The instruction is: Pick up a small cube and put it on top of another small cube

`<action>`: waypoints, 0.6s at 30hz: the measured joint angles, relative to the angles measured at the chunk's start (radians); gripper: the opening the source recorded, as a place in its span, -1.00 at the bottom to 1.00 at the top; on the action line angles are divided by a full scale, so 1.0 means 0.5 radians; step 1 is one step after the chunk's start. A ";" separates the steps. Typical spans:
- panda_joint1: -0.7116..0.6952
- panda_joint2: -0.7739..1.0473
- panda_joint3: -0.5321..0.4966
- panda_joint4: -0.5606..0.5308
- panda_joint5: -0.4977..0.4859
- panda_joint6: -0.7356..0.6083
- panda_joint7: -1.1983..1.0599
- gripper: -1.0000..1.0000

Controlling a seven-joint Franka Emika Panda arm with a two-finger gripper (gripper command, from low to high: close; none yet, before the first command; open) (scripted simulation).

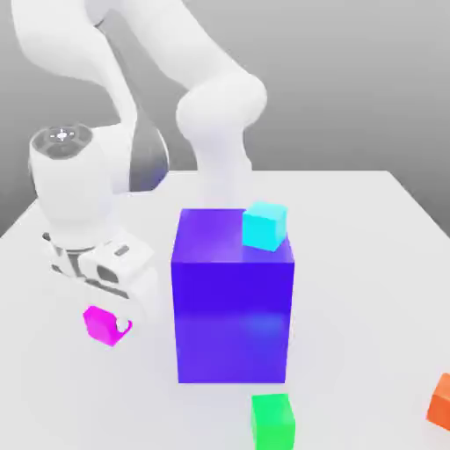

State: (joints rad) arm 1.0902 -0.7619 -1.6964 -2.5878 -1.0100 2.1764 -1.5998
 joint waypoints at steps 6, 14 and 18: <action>-0.093 -0.038 0.153 0.053 0.265 -0.277 -0.036 -1.00; -0.122 -0.055 0.295 0.162 0.572 -0.531 0.103 -1.00; -0.104 -0.049 0.339 0.222 0.700 -0.591 0.233 -1.00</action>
State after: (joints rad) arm 1.0384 -0.7862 -1.5270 -2.4770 -0.6601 1.8810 -1.4835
